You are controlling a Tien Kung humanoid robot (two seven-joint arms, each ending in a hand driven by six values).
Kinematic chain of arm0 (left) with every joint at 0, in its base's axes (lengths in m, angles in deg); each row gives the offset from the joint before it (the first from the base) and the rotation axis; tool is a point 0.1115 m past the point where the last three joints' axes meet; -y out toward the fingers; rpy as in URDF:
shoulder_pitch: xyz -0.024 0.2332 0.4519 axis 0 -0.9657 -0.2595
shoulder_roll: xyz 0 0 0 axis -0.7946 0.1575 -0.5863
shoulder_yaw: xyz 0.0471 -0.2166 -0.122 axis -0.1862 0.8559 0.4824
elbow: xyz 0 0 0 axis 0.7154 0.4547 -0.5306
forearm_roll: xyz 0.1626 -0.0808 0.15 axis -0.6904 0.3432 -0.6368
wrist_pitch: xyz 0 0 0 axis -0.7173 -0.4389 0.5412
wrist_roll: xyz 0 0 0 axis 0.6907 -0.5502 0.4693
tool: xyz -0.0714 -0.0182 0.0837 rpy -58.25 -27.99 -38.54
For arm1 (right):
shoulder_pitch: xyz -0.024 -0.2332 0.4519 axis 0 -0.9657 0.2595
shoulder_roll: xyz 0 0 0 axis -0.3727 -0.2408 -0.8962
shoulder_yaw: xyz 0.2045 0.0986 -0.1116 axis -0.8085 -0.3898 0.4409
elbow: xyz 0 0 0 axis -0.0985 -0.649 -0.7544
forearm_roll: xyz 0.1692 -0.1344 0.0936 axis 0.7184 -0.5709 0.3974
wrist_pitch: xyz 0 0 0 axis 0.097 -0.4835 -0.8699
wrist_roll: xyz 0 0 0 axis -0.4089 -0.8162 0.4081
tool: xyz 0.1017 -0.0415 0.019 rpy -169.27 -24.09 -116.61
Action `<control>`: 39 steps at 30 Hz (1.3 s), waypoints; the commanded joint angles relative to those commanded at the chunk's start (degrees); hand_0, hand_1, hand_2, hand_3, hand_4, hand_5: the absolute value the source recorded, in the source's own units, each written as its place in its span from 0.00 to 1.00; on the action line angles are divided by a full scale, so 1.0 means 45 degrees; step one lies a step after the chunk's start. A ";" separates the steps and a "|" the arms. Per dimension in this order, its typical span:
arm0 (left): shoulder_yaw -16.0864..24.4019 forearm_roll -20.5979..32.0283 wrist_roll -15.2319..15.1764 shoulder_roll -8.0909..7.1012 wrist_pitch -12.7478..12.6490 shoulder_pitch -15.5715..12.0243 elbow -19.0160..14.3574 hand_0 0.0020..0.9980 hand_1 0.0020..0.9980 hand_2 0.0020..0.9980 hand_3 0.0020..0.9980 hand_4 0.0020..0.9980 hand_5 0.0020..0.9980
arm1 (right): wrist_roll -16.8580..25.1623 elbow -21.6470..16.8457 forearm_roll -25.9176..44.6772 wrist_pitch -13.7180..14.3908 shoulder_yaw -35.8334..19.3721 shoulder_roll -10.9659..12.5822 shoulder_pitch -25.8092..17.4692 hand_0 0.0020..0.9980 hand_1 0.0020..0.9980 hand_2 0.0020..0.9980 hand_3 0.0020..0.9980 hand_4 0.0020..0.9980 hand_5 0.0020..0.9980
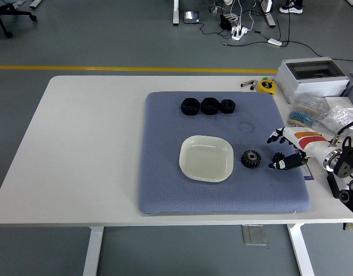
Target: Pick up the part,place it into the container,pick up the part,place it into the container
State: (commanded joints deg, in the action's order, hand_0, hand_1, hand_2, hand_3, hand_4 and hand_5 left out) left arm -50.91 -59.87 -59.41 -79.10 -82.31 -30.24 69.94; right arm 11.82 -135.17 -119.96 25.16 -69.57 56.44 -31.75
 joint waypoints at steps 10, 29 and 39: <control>0.0008 -0.0056 0.0015 0.0011 0.0019 0.0021 -0.0013 0.69 0.70 0.74 0.64 0.66 0.66 | 0.0132 0.0972 0.0409 0.0221 0.0378 -0.0241 0.0120 0.50 0.60 0.62 0.59 0.92 0.27; -0.0041 0.0005 0.0002 0.0021 0.0009 0.0058 -0.0021 0.69 0.70 0.74 0.64 0.66 0.66 | 0.0130 0.1543 0.0627 0.0645 0.0562 -0.0388 0.0051 0.38 0.51 0.56 0.53 0.85 0.29; -0.0045 -0.0009 0.0003 0.0021 0.0017 0.0054 -0.0024 0.69 0.70 0.74 0.64 0.66 0.66 | 0.0338 0.1634 0.0366 0.1224 0.0574 -0.0446 0.0007 0.31 0.46 0.52 0.52 0.63 0.23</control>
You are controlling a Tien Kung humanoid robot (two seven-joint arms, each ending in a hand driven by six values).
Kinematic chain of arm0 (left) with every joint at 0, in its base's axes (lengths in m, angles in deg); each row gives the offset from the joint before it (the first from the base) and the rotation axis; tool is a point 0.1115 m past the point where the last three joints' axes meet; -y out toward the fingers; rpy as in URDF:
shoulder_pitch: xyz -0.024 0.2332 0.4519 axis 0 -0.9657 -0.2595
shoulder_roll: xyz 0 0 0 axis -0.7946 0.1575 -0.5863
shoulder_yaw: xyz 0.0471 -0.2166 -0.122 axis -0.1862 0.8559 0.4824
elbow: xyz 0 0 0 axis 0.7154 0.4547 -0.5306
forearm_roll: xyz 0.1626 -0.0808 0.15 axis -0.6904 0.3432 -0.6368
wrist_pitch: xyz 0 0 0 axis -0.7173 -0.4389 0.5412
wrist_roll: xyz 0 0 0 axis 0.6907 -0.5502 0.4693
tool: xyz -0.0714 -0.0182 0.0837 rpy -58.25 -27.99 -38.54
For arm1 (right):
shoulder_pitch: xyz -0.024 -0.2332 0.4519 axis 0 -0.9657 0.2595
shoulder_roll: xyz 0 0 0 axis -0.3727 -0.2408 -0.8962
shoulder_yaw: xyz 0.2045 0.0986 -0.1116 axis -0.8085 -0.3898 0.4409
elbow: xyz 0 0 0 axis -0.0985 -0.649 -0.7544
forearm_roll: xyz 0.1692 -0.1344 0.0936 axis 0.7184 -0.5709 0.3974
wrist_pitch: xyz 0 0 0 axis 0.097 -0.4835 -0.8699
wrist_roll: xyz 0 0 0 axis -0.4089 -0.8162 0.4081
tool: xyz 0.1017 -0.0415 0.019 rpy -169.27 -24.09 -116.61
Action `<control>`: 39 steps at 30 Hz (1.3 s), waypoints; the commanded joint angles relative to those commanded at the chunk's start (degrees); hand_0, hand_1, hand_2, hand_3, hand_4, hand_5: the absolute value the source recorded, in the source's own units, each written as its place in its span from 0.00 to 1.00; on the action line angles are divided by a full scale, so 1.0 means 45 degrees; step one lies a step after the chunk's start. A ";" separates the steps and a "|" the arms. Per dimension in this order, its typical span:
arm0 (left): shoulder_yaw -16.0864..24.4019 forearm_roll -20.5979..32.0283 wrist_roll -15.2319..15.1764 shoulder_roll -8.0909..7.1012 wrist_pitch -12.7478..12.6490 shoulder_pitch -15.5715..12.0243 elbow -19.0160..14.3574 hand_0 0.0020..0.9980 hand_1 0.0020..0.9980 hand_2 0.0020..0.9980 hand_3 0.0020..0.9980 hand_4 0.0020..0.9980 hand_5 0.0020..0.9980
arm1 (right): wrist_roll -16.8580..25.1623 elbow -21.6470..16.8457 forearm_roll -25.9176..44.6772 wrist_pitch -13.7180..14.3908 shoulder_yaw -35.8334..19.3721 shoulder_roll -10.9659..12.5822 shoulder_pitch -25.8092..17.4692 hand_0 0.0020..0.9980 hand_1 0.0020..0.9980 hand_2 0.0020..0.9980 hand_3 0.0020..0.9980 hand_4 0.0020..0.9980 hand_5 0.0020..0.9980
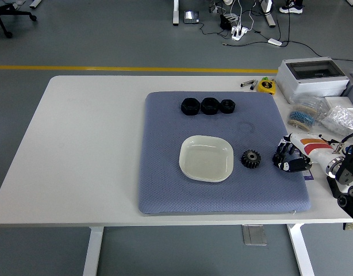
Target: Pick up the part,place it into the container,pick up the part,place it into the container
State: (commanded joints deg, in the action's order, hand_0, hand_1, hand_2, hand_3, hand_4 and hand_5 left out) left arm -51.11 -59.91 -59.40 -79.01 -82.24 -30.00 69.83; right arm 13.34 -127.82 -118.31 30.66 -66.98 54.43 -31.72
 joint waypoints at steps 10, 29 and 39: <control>-0.0044 0.0051 -0.0013 0.0007 -0.0010 -0.0003 -0.0003 0.69 0.70 0.74 0.64 0.66 0.66 | 0.0035 0.0064 -0.0187 0.0057 0.0066 0.0001 -0.0020 0.23 0.42 0.48 0.51 0.65 0.17; 0.0024 -0.0085 -0.0002 -0.0015 0.0037 -0.0106 -0.0009 0.69 0.70 0.74 0.64 0.66 0.66 | 0.0099 -0.2220 -0.0705 0.0407 -0.0513 -0.0015 -0.0382 0.11 0.31 0.41 0.49 0.72 0.12; 0.0052 -0.0168 -0.0002 -0.0040 0.0080 -0.0155 -0.0016 0.69 0.70 0.74 0.64 0.66 0.66 | 0.0063 -0.3484 -0.1540 -0.0258 -0.0037 -0.1026 0.0680 0.17 0.34 0.42 0.49 0.78 0.08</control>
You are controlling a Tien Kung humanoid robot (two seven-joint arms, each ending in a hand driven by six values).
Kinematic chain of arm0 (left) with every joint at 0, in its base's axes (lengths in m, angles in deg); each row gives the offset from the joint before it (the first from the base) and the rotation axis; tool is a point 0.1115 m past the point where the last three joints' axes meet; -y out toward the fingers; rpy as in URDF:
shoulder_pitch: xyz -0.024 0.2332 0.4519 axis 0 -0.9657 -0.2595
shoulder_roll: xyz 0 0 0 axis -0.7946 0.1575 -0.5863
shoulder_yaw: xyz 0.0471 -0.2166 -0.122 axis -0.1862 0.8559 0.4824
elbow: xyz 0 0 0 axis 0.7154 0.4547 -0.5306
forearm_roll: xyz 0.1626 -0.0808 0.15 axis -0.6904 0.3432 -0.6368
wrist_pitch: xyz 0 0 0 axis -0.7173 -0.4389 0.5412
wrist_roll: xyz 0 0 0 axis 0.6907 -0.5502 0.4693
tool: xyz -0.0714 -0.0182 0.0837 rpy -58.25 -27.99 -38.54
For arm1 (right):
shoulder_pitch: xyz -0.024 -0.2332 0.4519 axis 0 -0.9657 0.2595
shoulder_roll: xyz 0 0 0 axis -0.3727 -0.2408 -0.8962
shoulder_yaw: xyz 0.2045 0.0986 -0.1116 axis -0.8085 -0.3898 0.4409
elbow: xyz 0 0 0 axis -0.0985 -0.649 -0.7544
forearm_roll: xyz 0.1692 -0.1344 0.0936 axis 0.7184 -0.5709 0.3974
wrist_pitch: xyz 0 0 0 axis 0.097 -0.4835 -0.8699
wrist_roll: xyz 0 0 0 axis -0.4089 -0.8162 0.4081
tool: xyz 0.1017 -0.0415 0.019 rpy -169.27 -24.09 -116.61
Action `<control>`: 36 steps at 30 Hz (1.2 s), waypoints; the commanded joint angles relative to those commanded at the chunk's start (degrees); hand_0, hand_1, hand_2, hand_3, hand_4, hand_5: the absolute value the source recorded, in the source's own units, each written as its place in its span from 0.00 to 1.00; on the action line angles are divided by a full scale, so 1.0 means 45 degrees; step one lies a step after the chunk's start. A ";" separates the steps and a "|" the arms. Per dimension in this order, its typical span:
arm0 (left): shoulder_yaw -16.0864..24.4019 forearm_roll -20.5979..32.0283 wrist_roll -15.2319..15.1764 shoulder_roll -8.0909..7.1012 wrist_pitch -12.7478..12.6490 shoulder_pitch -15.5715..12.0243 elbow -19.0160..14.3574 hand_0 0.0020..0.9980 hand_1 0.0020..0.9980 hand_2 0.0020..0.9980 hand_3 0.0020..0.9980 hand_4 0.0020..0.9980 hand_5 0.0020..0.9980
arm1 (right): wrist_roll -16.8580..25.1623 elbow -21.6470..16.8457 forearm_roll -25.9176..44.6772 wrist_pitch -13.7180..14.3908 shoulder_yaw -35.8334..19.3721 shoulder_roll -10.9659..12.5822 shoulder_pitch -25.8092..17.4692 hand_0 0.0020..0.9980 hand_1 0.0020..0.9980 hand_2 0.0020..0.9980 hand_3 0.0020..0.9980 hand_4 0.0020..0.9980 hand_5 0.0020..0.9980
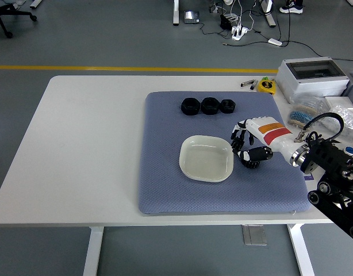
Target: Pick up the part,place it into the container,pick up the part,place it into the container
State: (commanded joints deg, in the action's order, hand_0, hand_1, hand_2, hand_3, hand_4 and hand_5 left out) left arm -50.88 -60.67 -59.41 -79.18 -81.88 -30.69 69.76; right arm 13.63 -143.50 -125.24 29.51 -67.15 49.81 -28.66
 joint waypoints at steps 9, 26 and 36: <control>-0.0087 0.0216 -0.0021 -0.0063 -0.0005 0.0044 -0.0009 0.69 0.70 0.74 0.64 0.67 0.66 | -0.0162 -0.0068 -0.1061 -0.1703 0.1378 -0.0902 0.1159 0.64 0.65 0.73 0.63 1.00 0.28; -0.0093 0.0175 -0.0005 -0.0118 0.0032 0.0054 -0.0024 0.69 0.70 0.74 0.65 0.67 0.66 | -0.0319 0.0292 -0.2086 -0.1680 0.1392 -0.1259 0.1468 0.69 0.62 0.77 0.87 1.00 0.32; -0.0130 0.0283 -0.0022 -0.0126 0.0001 0.0086 -0.0018 0.69 0.70 0.74 0.65 0.67 0.66 | -0.0634 0.0632 -0.1818 -0.1333 0.0435 -0.0838 0.1326 0.58 0.57 0.71 0.78 1.00 0.34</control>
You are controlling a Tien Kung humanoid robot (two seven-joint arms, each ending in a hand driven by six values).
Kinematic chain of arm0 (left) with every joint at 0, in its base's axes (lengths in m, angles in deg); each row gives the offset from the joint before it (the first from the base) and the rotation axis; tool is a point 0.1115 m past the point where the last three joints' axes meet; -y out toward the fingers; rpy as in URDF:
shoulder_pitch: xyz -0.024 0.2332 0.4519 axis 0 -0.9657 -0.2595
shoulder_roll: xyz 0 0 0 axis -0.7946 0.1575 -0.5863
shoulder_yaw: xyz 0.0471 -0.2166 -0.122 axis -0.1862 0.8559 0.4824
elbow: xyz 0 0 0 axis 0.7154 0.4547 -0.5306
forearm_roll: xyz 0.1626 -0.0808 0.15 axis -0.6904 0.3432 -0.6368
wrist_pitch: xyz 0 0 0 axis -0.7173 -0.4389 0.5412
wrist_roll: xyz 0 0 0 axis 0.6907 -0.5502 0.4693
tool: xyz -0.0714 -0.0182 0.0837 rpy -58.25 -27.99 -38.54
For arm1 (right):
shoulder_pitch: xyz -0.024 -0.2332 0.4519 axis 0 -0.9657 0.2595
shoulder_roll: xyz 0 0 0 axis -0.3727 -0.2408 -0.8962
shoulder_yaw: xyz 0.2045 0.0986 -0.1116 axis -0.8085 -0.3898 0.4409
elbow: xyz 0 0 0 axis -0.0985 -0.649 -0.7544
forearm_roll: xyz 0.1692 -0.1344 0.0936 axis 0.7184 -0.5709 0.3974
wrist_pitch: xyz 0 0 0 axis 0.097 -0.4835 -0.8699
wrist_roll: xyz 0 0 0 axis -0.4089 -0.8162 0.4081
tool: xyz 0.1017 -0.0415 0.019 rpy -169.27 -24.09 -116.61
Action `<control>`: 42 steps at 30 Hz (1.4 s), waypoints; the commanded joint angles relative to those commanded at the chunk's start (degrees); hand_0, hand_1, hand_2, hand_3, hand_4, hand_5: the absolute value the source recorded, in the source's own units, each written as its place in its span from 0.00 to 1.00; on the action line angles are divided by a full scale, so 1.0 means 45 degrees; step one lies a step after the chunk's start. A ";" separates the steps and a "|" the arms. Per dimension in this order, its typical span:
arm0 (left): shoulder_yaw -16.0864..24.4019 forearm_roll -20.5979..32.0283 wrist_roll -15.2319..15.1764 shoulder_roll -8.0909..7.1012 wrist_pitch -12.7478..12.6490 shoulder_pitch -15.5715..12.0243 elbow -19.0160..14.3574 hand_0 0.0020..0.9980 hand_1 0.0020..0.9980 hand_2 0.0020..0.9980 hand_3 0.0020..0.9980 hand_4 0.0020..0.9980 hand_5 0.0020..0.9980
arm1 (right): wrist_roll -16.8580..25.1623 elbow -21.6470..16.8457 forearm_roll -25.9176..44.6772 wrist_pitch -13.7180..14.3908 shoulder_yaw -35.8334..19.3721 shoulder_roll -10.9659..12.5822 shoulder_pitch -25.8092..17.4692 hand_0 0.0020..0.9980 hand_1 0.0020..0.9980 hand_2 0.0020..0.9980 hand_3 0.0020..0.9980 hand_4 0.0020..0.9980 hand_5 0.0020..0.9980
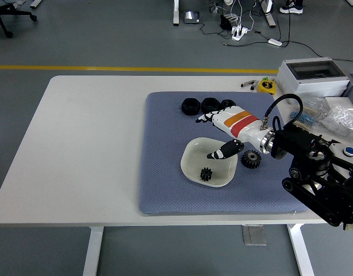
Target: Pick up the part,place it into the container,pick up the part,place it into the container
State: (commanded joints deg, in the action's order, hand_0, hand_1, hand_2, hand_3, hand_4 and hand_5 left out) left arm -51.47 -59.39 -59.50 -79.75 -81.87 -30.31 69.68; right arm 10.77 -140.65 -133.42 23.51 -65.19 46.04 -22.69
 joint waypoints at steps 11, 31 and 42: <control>0.0011 -0.0055 -0.0003 0.0030 0.0010 0.0022 0.0000 0.69 0.70 0.73 0.65 0.67 0.66 | -0.0236 0.1192 -0.0324 -0.1674 -0.1130 0.0722 -0.0659 0.39 0.52 0.64 0.64 1.00 0.36; 0.0015 -0.0072 0.0011 0.0059 -0.0010 0.0002 -0.0007 0.69 0.70 0.74 0.64 0.67 0.66 | -0.0132 0.1951 0.0459 -0.1358 -0.0463 0.0367 -0.0701 0.35 0.49 0.61 0.61 0.97 0.36; 0.0089 -0.0202 0.0056 0.0034 0.0038 -0.0044 -0.0016 0.69 0.70 0.74 0.64 0.67 0.66 | -0.0327 0.2420 0.0907 -0.1020 -0.0386 0.0344 -0.0773 0.24 0.41 0.51 0.53 0.88 0.40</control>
State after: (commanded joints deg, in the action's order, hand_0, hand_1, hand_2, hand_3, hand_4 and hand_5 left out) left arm -51.06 -60.30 -59.25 -79.60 -81.70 -30.51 69.61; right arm 9.30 -129.76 -129.34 18.92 -66.93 47.59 -26.17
